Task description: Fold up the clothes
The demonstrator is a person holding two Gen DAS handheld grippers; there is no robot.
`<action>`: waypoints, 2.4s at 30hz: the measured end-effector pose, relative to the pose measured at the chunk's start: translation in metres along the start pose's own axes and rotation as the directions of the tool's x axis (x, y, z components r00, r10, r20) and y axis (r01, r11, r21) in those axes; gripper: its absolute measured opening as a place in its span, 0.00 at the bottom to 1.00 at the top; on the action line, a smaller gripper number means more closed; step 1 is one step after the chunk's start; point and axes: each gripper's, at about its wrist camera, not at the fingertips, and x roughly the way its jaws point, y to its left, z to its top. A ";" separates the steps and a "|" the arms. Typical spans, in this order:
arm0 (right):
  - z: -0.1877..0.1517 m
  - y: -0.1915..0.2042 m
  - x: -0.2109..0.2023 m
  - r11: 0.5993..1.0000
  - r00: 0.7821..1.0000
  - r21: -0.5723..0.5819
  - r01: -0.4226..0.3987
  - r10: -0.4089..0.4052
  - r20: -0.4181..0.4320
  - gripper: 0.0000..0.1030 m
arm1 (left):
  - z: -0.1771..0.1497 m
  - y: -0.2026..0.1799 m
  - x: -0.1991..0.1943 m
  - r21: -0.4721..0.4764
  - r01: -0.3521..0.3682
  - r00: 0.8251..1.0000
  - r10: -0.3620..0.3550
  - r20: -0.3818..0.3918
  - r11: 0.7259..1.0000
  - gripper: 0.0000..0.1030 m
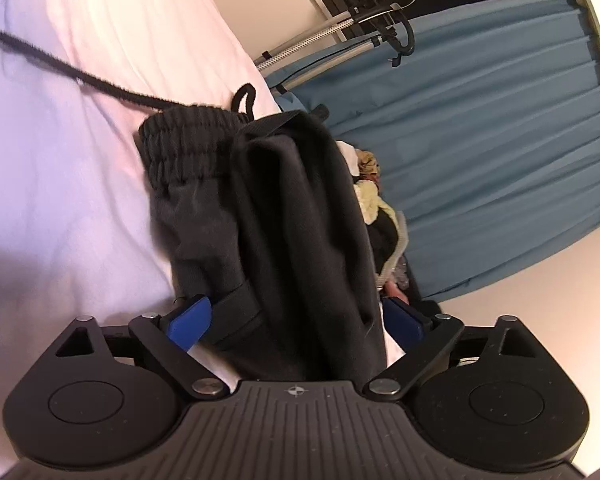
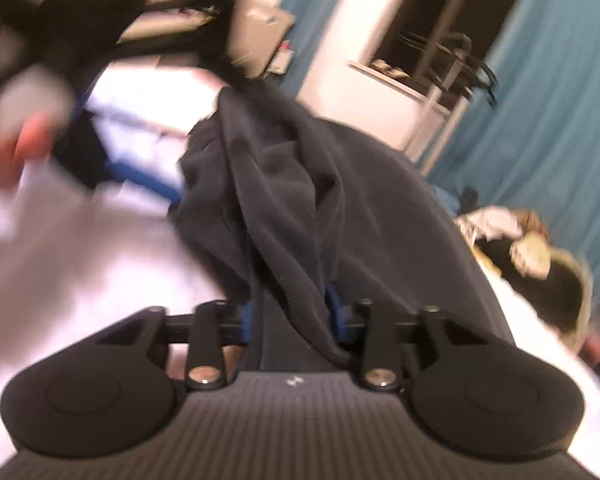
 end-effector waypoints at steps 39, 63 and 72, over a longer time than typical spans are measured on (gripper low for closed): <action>-0.037 -0.131 -0.069 0.627 0.988 0.764 -0.154 0.082 0.131 0.85 | 0.036 0.042 0.069 -0.080 -0.014 0.995 0.022 0.099 0.997 0.58; -0.031 -0.164 -0.073 0.543 0.982 0.832 -0.114 -0.067 0.178 0.30 | 0.011 -0.027 0.011 0.143 -0.010 0.985 -0.014 0.169 0.990 0.34; -0.033 -0.202 -0.205 0.560 0.956 0.822 -0.101 -0.174 0.235 0.30 | -0.046 -0.146 -0.019 0.303 0.083 0.987 -0.121 0.107 0.949 0.34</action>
